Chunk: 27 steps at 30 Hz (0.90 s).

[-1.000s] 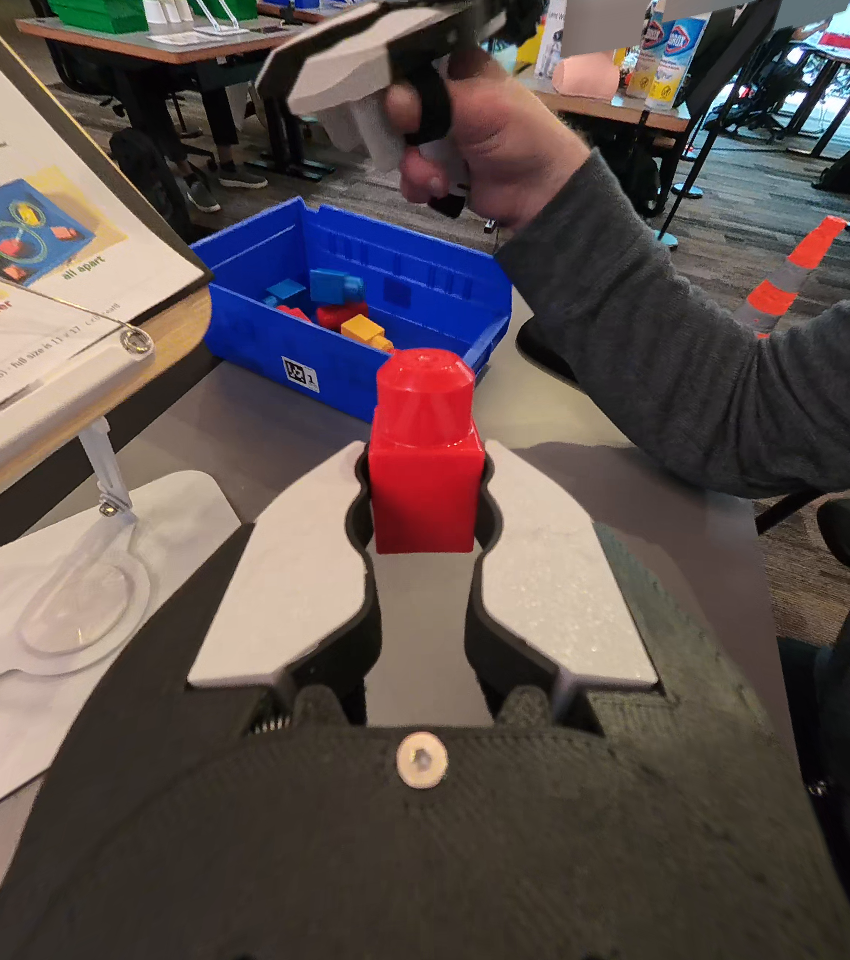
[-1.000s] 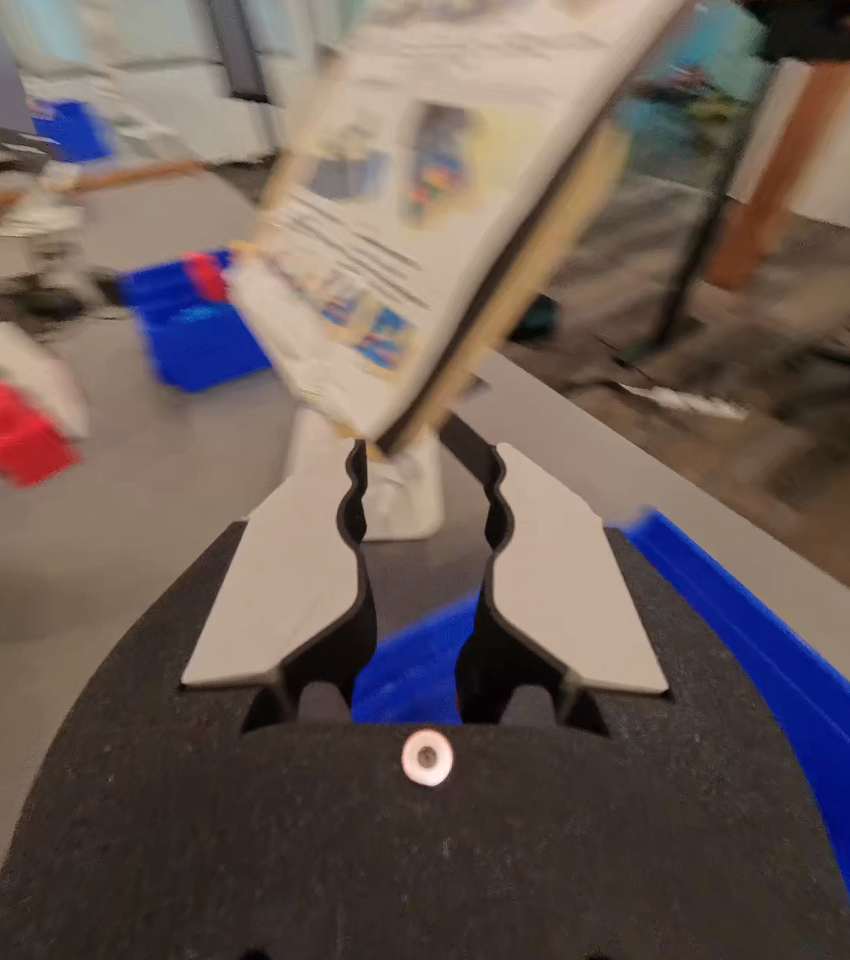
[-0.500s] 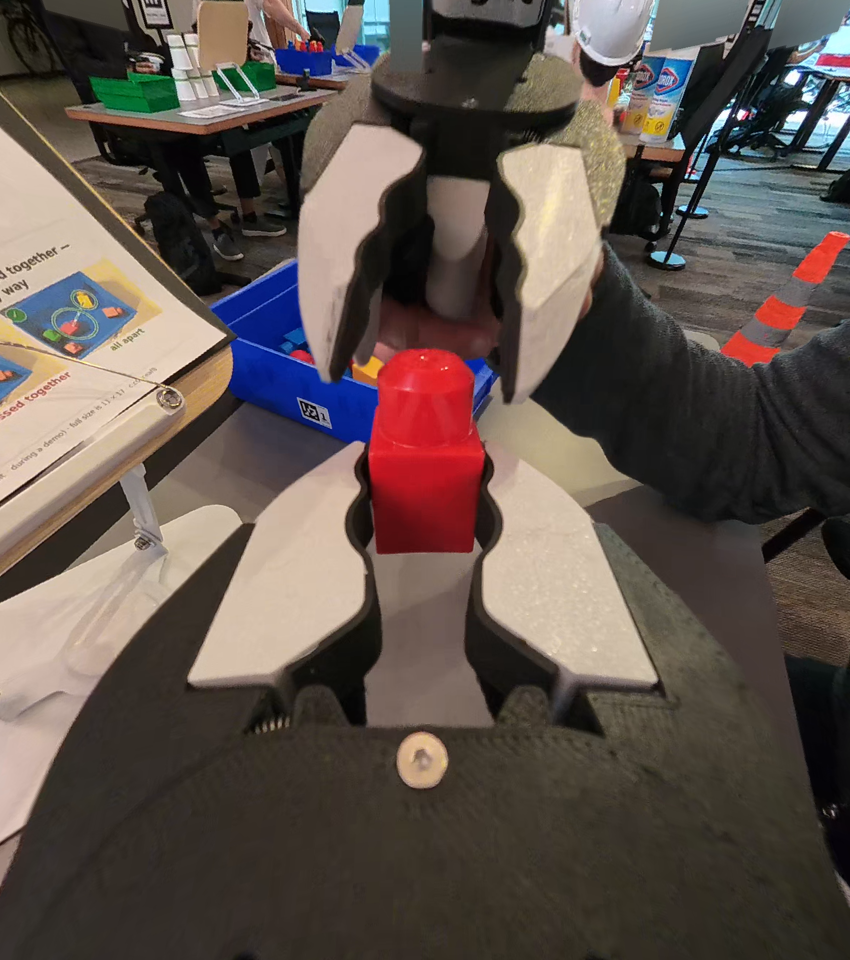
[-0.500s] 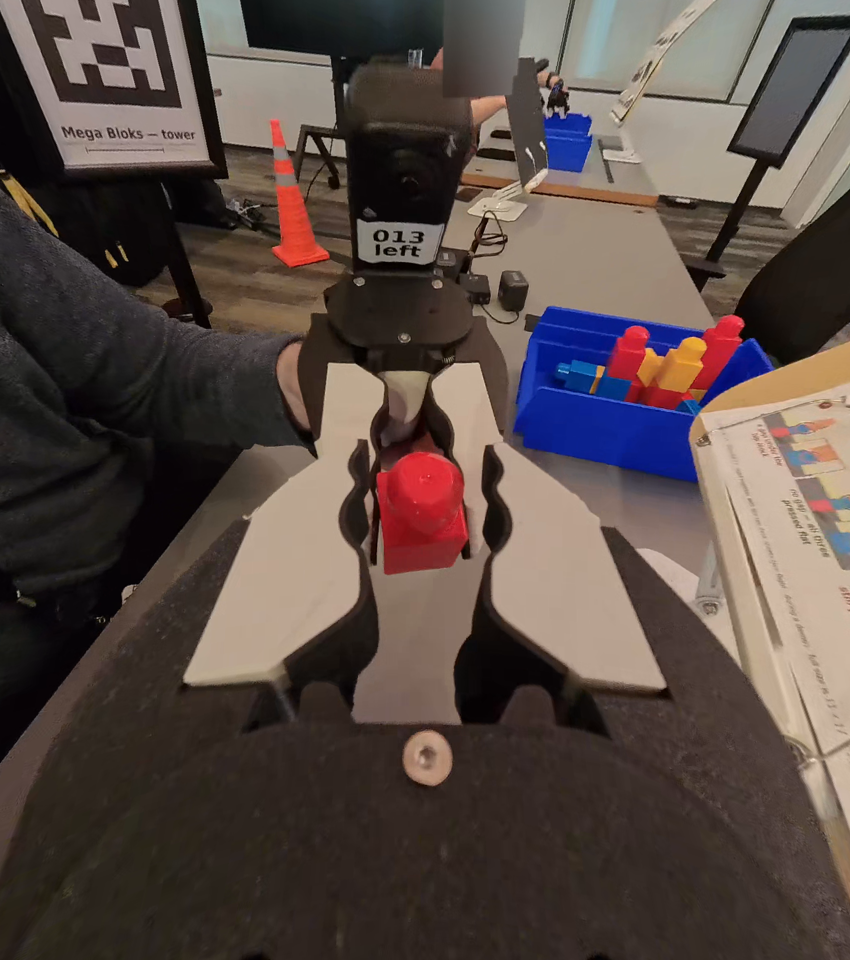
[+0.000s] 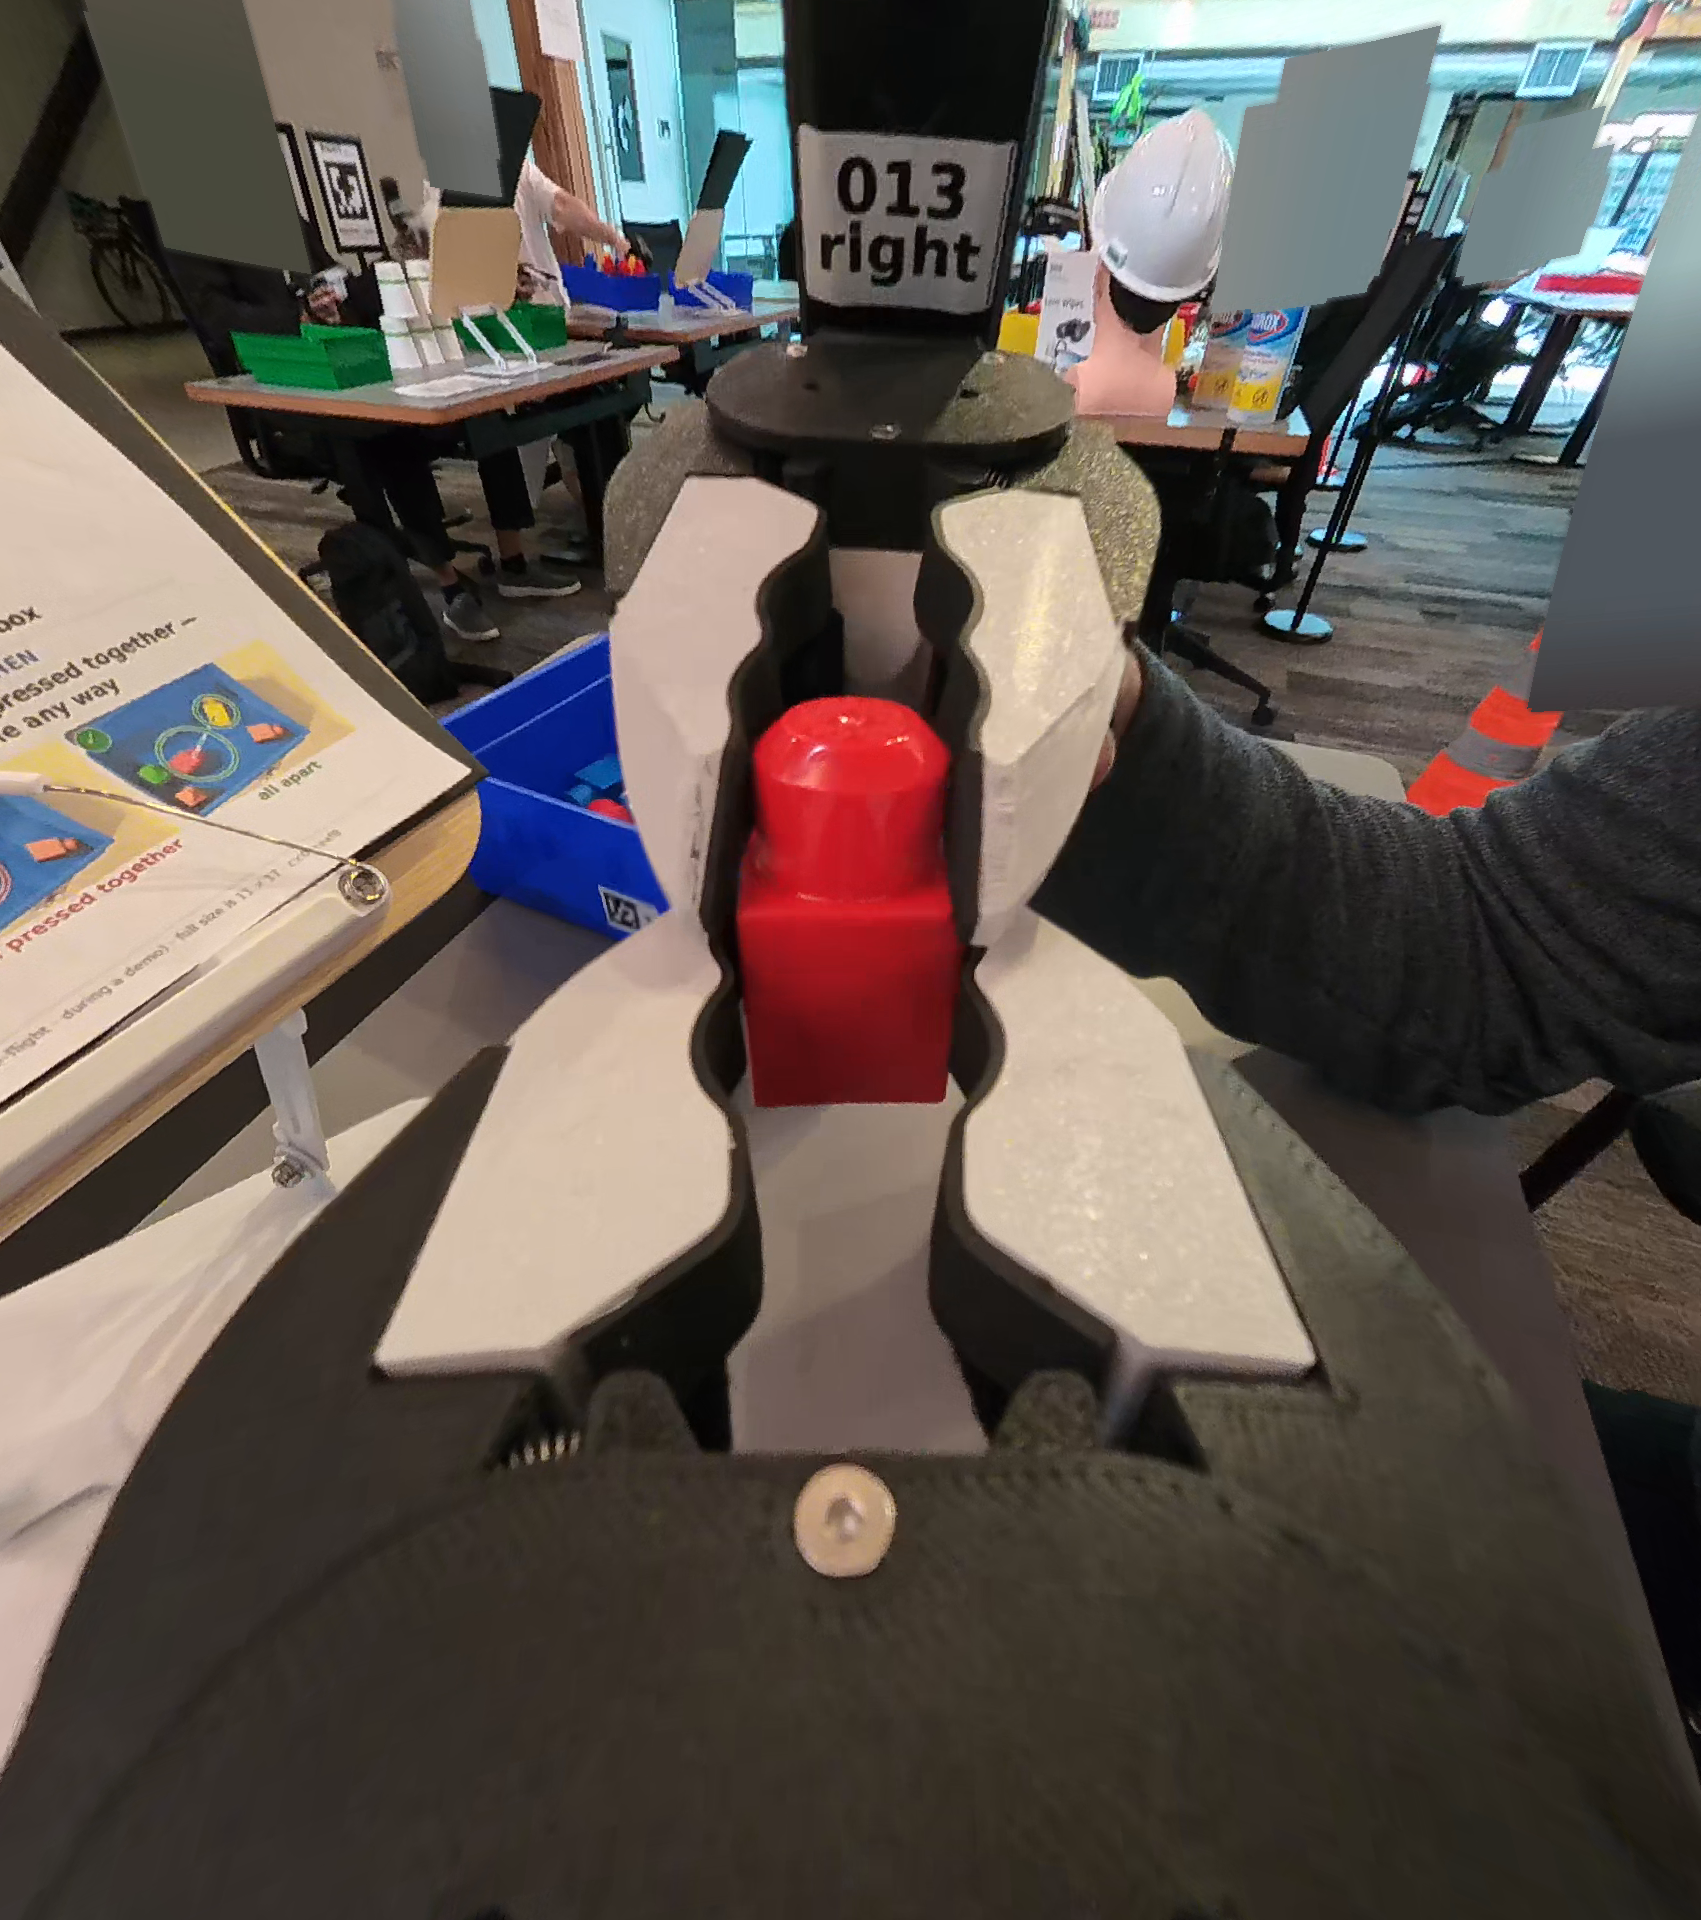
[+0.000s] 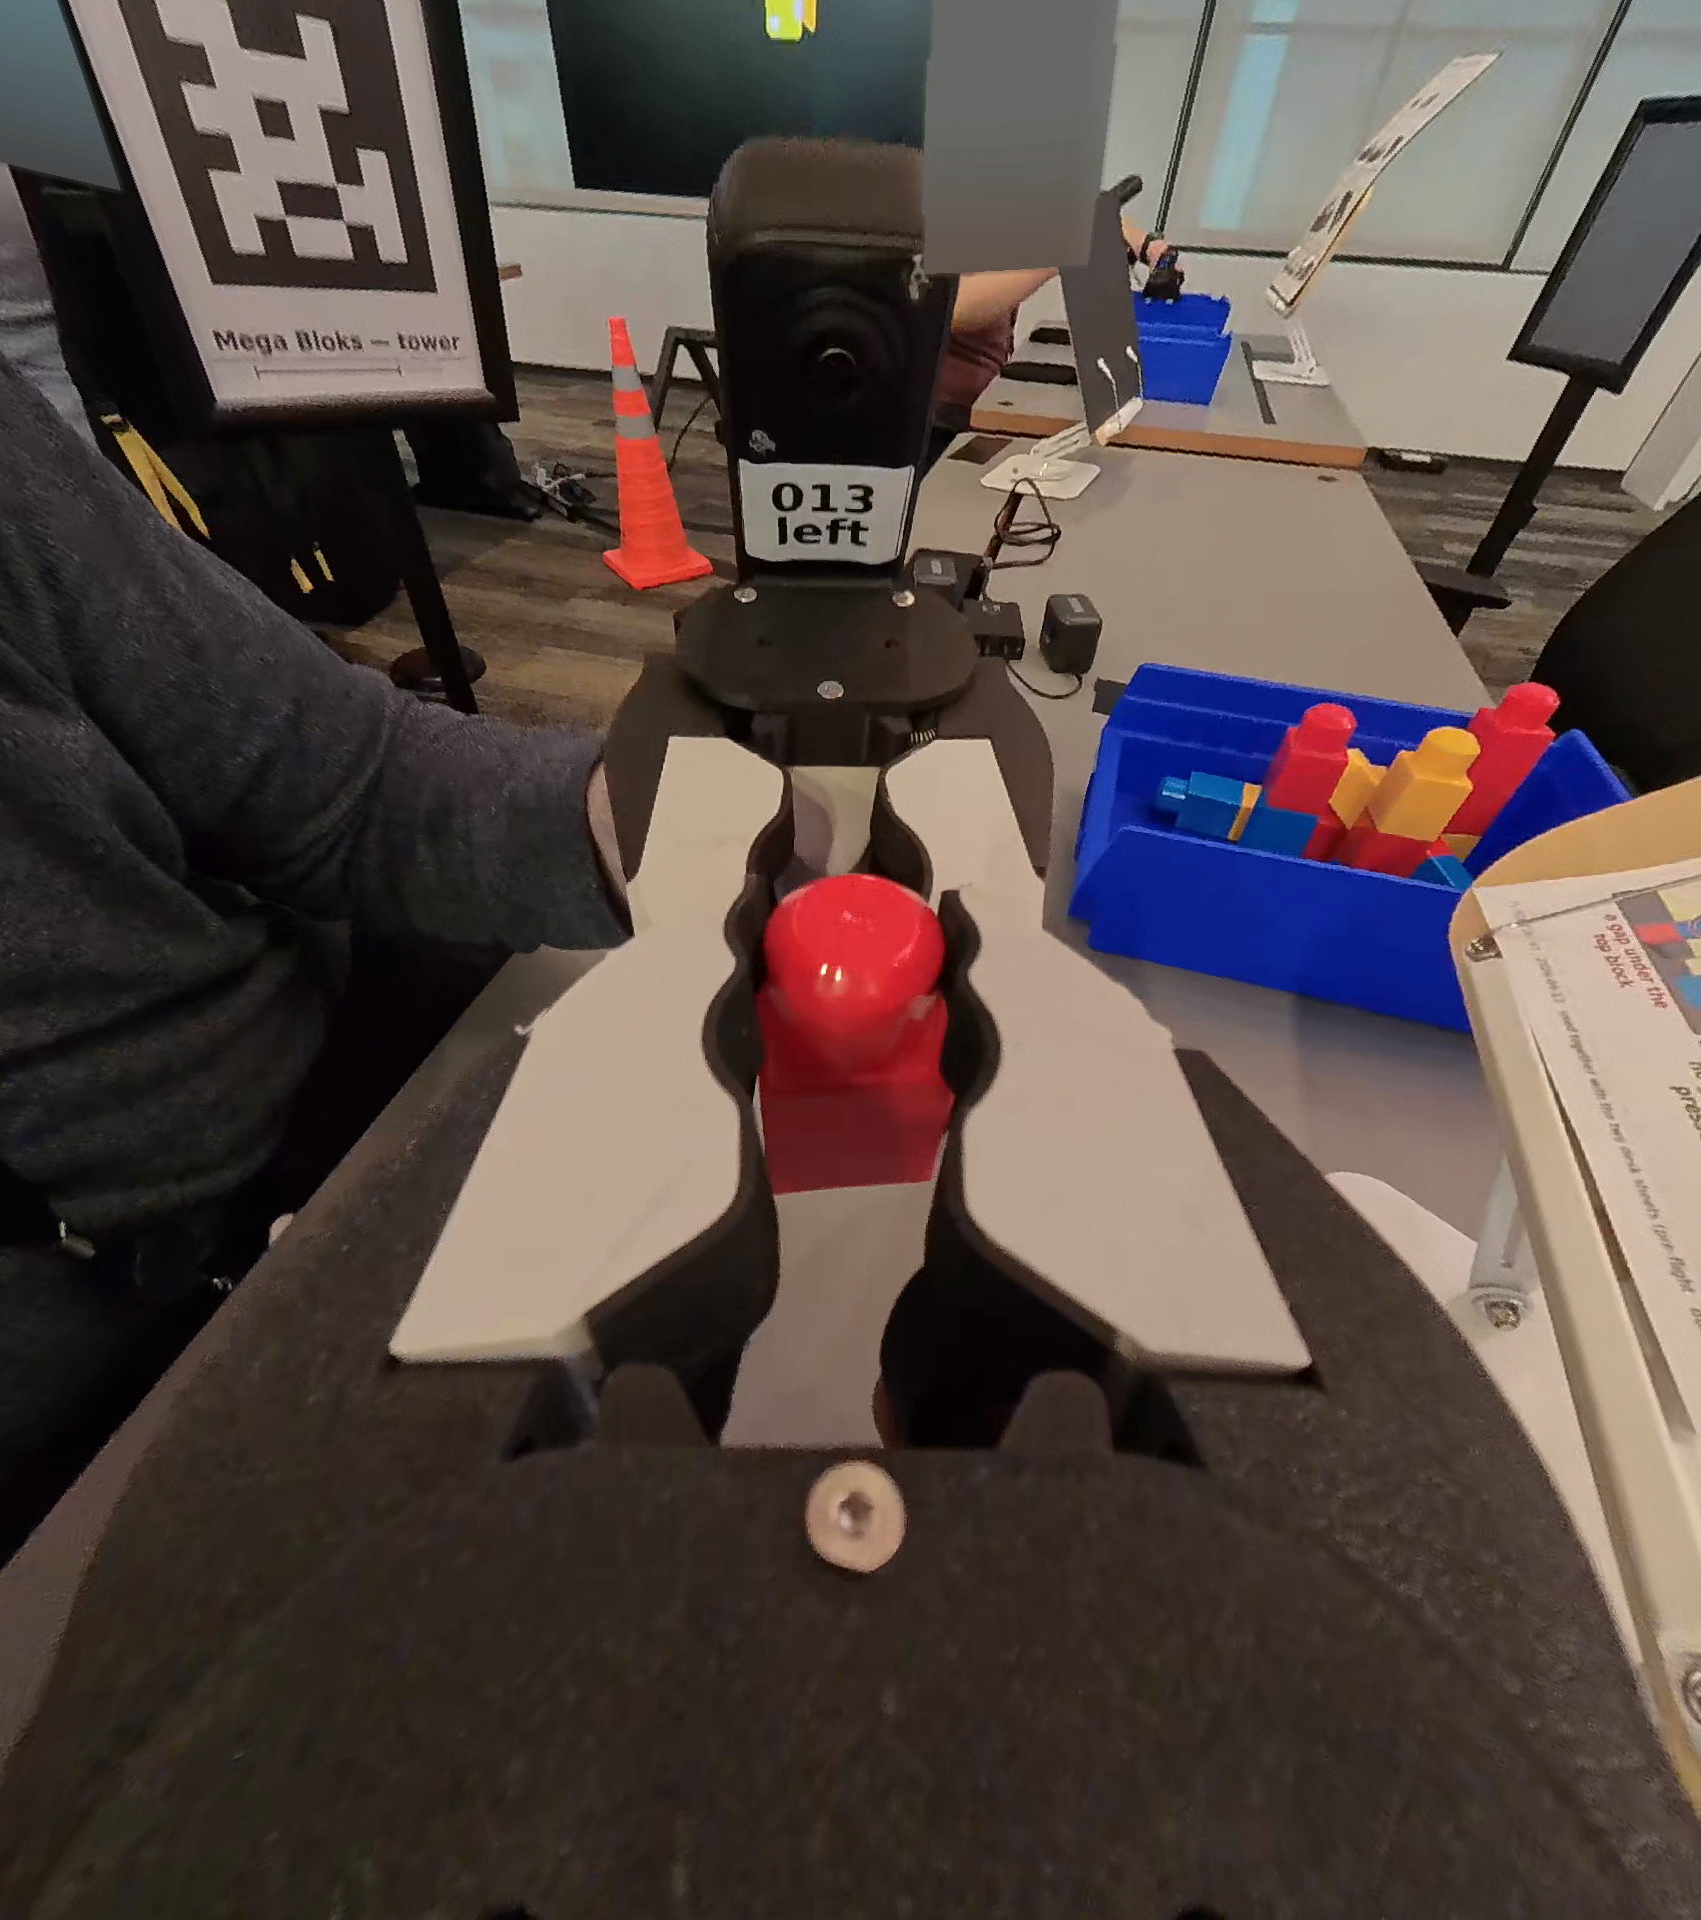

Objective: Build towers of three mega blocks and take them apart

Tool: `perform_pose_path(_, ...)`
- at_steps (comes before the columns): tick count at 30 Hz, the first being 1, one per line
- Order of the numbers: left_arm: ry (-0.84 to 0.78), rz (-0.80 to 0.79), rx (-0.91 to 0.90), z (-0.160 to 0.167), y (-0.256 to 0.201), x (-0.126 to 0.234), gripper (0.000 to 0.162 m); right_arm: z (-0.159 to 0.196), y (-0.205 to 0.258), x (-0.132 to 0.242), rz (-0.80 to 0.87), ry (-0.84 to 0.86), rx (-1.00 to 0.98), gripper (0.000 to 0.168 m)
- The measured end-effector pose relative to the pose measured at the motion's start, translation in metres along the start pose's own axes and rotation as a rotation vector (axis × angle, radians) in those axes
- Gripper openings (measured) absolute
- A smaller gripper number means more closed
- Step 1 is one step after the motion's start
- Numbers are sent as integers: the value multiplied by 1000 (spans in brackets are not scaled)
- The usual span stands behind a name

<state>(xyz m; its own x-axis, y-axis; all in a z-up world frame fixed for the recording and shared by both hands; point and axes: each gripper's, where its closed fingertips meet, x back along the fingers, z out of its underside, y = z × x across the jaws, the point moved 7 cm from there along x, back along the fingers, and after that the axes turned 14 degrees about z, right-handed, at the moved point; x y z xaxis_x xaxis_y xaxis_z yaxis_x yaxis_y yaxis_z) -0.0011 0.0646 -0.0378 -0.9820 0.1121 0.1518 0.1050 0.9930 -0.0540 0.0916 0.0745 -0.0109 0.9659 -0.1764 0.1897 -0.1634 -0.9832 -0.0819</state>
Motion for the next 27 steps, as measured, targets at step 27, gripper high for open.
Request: perform_pose_path(27, -27, -118, 43, 14, 6, 25, 4, 97, -126, 221, 935, 233, -332, 31)
